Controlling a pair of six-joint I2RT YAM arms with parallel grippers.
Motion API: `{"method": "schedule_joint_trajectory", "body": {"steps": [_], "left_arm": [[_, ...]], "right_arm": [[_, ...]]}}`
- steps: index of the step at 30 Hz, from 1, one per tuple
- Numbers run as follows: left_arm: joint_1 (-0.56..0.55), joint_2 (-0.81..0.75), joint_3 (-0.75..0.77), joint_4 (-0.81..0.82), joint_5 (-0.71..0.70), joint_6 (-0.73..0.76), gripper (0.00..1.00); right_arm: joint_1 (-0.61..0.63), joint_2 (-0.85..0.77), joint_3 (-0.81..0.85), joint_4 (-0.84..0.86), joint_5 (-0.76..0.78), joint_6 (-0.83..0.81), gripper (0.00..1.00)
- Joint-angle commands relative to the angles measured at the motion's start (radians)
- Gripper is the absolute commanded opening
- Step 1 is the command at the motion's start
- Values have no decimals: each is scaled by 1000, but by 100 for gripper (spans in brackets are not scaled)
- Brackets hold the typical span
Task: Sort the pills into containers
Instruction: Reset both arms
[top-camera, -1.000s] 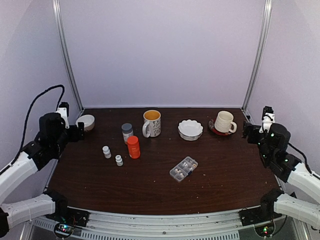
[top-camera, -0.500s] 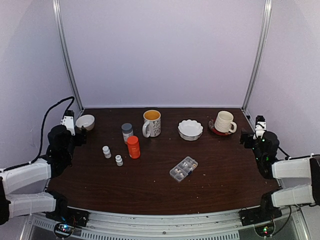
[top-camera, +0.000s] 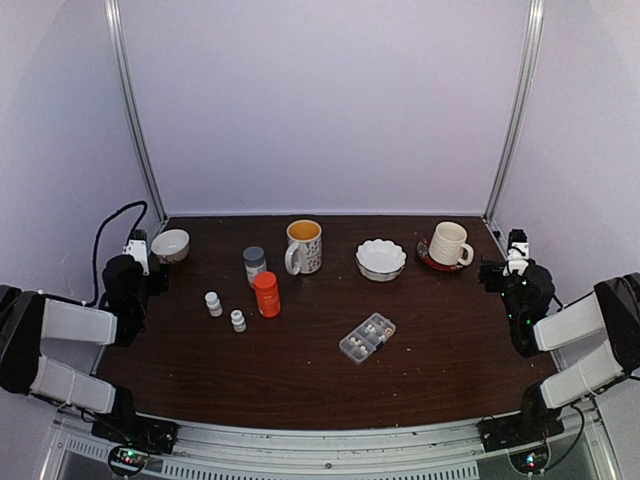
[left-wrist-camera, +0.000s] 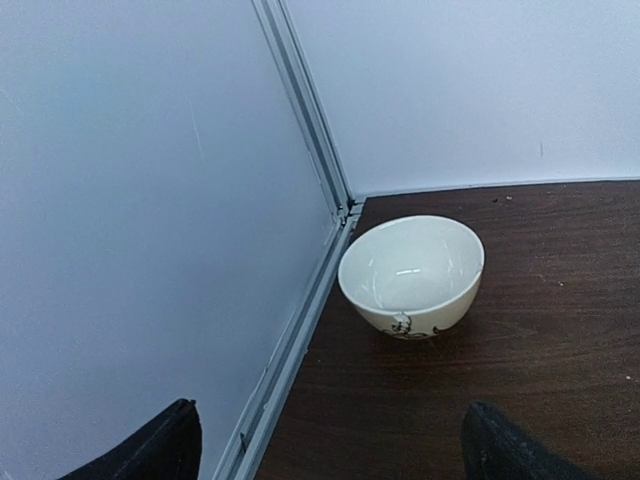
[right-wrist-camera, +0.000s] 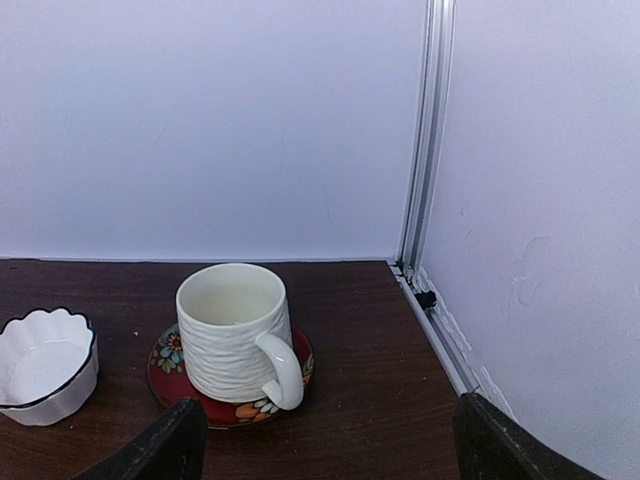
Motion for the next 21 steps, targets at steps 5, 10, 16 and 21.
{"method": "schedule_joint_trajectory", "body": {"steps": [5,10,16,21], "left_arm": [[110,148,-38,326,222,-6,97],[116,173,3,313,209,-6,97],[118,165,4,295,209,-17,98],[119,171,14,283,219,-15,98]], "right_arm": [[-6,1,-6,66,19,7,100],[-7,3,40,-23,82,29,100],[-7,2,42,-26,80,28,100],[-7,3,42,-26,78,28,100]]}}
